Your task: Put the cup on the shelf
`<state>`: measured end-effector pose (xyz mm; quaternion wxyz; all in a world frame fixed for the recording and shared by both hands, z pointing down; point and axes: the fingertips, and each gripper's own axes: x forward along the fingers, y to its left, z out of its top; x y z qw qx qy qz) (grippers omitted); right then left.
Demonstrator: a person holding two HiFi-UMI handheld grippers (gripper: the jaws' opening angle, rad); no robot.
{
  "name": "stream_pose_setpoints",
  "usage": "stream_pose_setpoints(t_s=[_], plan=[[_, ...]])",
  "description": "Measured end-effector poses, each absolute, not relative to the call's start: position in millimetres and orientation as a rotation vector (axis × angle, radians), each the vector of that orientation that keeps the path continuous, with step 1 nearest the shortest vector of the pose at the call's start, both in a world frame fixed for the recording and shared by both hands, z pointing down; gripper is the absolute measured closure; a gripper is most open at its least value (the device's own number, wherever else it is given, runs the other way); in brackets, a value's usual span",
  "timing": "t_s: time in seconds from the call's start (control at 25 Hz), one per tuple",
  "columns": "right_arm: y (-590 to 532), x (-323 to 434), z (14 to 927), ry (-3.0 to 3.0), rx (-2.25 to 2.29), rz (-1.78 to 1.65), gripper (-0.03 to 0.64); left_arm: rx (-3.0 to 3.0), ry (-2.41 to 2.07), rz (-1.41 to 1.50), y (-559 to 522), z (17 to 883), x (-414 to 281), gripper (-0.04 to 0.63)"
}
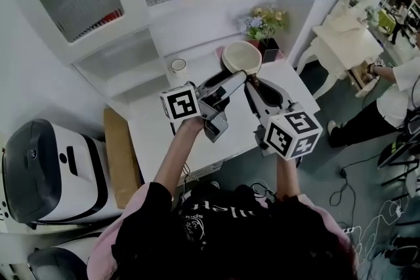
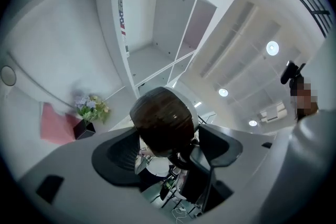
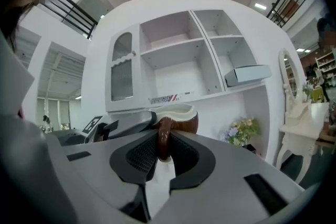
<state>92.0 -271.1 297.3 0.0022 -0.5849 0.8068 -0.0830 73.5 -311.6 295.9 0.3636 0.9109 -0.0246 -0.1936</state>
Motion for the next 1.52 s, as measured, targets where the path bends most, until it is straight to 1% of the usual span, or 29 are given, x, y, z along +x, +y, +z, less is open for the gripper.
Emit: stream_pose_setpoints(t_s=[0.2, 0.44, 0.68, 0.84, 1.16, 1.36, 1.52], plan=[[-290.2, 111.9, 270.3, 2.534, -1.829, -0.173, 0.537, 2.377, -0.022, -0.519, -327.0, 267.4, 95.0, 0.247], [-310.8, 141.0, 251.8, 2.549, -1.795, -0.147, 0.537, 2.432, -0.056, -0.496, -343.4, 253.1, 122.7, 0.247], [-351.4, 172.8, 231.5, 2.532, -1.772, -0.113, 0.537, 2.411, -0.116, -0.562, -383.5, 235.4, 151.0, 0.247], [-361.3, 181.9, 220.6, 2.505, -1.745, -0.084, 0.538, 2.43, -0.143, -0.578, -393.7, 225.1, 158.6, 0.247], [-427.4, 204.0, 185.9, 2.493, -1.717, -0.039, 0.538, 2.41, -0.227, -0.655, -460.1, 192.3, 178.2, 0.247], [-451.6, 211.0, 181.7, 2.494, -1.711, -0.054, 0.538, 2.364, -0.29, -0.692, -483.7, 191.8, 182.2, 0.247], [-471.6, 220.0, 184.3, 2.487, -1.755, -0.042, 0.538, 2.39, -0.348, -0.65, -498.0, 200.2, 182.0, 0.247]])
